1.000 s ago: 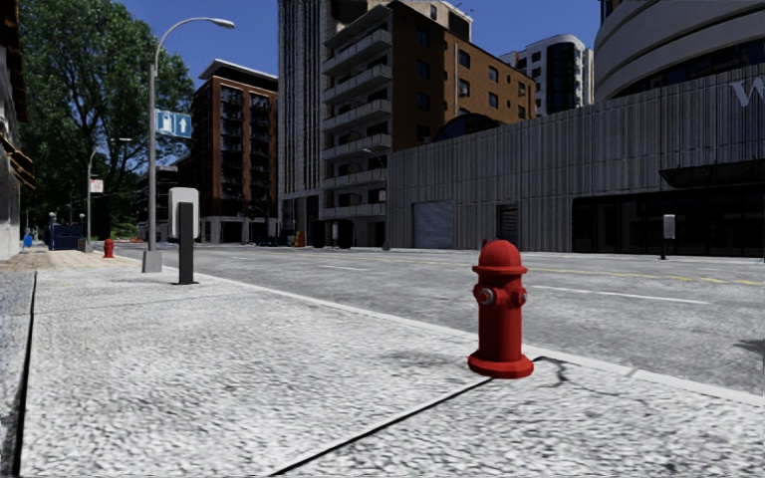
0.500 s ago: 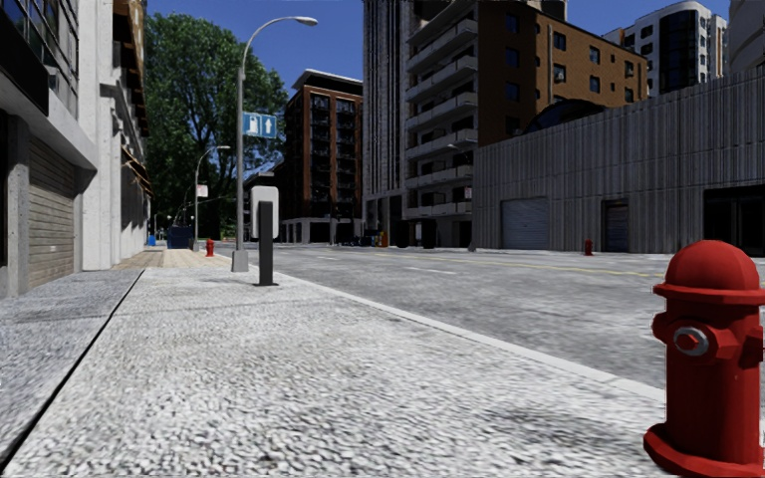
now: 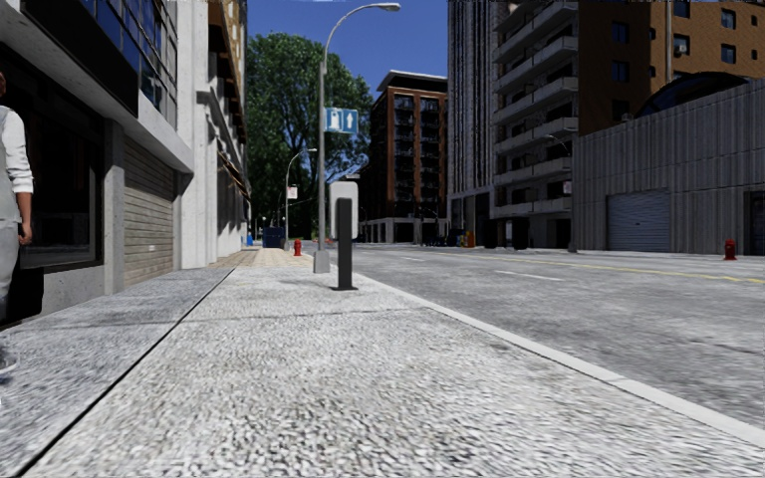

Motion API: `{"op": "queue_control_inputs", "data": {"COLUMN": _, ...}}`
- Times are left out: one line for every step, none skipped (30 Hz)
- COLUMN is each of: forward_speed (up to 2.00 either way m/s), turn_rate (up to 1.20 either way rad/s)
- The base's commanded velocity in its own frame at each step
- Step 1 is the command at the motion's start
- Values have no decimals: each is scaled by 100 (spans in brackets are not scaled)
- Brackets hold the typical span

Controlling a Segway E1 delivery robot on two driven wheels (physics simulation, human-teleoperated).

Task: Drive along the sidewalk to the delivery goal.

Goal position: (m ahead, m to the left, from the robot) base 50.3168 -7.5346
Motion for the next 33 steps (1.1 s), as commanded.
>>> {"op": "queue_control_inputs", "data": {"forward_speed": 165, "turn_rate": 55}}
{"op": "queue_control_inputs", "data": {"forward_speed": 166, "turn_rate": 55}}
{"op": "queue_control_inputs", "data": {"forward_speed": 166, "turn_rate": 55}}
{"op": "queue_control_inputs", "data": {"forward_speed": 166, "turn_rate": 55}}
{"op": "queue_control_inputs", "data": {"forward_speed": 166, "turn_rate": 55}}
{"op": "queue_control_inputs", "data": {"forward_speed": 166, "turn_rate": 55}}
{"op": "queue_control_inputs", "data": {"forward_speed": 166, "turn_rate": 55}}
{"op": "queue_control_inputs", "data": {"forward_speed": 166, "turn_rate": 55}}
{"op": "queue_control_inputs", "data": {"forward_speed": 167, "turn_rate": 55}}
{"op": "queue_control_inputs", "data": {"forward_speed": 170, "turn_rate": 55}}
{"op": "queue_control_inputs", "data": {"forward_speed": 176, "turn_rate": 55}}
{"op": "queue_control_inputs", "data": {"forward_speed": 176, "turn_rate": 55}}
{"op": "queue_control_inputs", "data": {"forward_speed": 200, "turn_rate": 55}}
{"op": "queue_control_inputs", "data": {"forward_speed": 200, "turn_rate": 55}}
{"op": "queue_control_inputs", "data": {"forward_speed": 200, "turn_rate": 55}}
{"op": "queue_control_inputs", "data": {"forward_speed": 200, "turn_rate": 55}}
{"op": "queue_control_inputs", "data": {"forward_speed": 200, "turn_rate": 49}}
{"op": "queue_control_inputs", "data": {"forward_speed": 200, "turn_rate": 49}}
{"op": "queue_control_inputs", "data": {"forward_speed": 200, "turn_rate": 31}}
{"op": "queue_control_inputs", "data": {"forward_speed": 200, "turn_rate": 0}}
{"op": "queue_control_inputs", "data": {"forward_speed": 200, "turn_rate": 0}}
{"op": "queue_control_inputs", "data": {"forward_speed": 200, "turn_rate": 0}}
{"op": "queue_control_inputs", "data": {"forward_speed": 200, "turn_rate": 0}}
{"op": "queue_control_inputs", "data": {"forward_speed": 200, "turn_rate": 0}}
{"op": "queue_control_inputs", "data": {"forward_speed": 200, "turn_rate": 0}}
{"op": "queue_control_inputs", "data": {"forward_speed": 200, "turn_rate": 0}}
{"op": "queue_control_inputs", "data": {"forward_speed": 200, "turn_rate": 0}}
{"op": "queue_control_inputs", "data": {"forward_speed": 200, "turn_rate": 0}}
{"op": "queue_control_inputs", "data": {"forward_speed": 200, "turn_rate": 0}}
{"op": "queue_control_inputs", "data": {"forward_speed": 200, "turn_rate": 0}}
{"op": "queue_control_inputs", "data": {"forward_speed": 200, "turn_rate": 0}}
{"op": "queue_control_inputs", "data": {"forward_speed": 200, "turn_rate": 0}}
{"op": "queue_control_inputs", "data": {"forward_speed": 200, "turn_rate": 0}}
